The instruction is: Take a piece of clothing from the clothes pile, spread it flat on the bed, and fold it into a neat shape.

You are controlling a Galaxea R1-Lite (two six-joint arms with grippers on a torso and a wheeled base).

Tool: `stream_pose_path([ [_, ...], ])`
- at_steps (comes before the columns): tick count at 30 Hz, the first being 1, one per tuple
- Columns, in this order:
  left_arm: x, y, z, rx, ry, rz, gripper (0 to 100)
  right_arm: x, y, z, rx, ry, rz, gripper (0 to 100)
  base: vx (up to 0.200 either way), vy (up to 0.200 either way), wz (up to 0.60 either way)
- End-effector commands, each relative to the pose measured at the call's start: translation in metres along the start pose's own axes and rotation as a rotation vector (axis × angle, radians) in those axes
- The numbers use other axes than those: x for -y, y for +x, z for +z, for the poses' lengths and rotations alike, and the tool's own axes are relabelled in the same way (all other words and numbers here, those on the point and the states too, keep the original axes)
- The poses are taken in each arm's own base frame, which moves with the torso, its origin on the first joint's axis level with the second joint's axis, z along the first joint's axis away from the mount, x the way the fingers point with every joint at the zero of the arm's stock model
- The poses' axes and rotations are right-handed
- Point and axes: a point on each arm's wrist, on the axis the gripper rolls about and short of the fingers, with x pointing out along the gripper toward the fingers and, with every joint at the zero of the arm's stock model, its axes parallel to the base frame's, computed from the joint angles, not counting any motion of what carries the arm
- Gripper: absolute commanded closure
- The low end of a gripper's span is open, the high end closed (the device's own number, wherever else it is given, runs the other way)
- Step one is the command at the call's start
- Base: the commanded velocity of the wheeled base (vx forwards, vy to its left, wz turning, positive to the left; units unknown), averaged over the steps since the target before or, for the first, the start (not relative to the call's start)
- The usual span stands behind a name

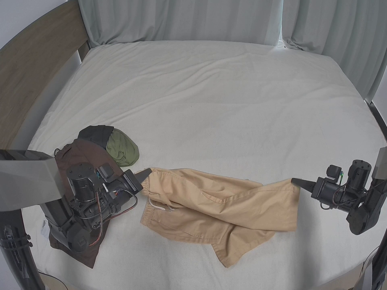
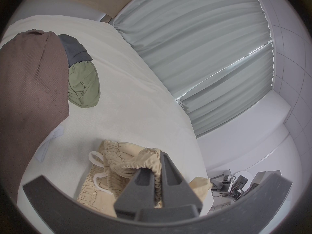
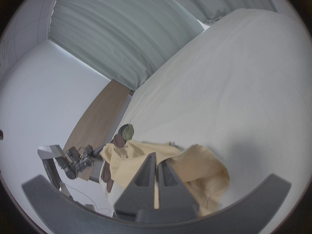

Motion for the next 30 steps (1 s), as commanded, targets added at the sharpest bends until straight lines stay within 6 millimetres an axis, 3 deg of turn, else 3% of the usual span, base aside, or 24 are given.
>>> stream_pose_path([
  [1, 0.000, 0.001, 0.000, 0.002, 0.000, -0.002, 100, 0.011, 0.001, 0.017, 0.064, 0.014, -0.014, 100, 0.000, 0.000, 0.00],
  [7, 0.000, 0.001, 0.000, 0.003, 0.000, -0.003, 100, 0.023, 0.002, 0.021, 0.084, 0.035, -0.039, 100, 0.000, 0.000, 0.00],
  [17, 0.000, 0.001, 0.000, 0.004, 0.001, -0.004, 100, 0.052, 0.015, 0.001, 0.037, 0.099, -0.105, 100, 0.000, 0.000, 0.00],
  [29, 0.000, 0.001, 0.000, 0.003, 0.000, -0.003, 100, 0.047, 0.019, -0.001, 0.038, 0.090, -0.109, 100, 0.000, 0.000, 0.00],
  [30, 0.000, 0.001, 0.000, 0.003, 0.000, -0.003, 100, 0.045, 0.019, 0.000, 0.042, 0.085, -0.105, 0, 0.000, 0.000, 0.00],
])
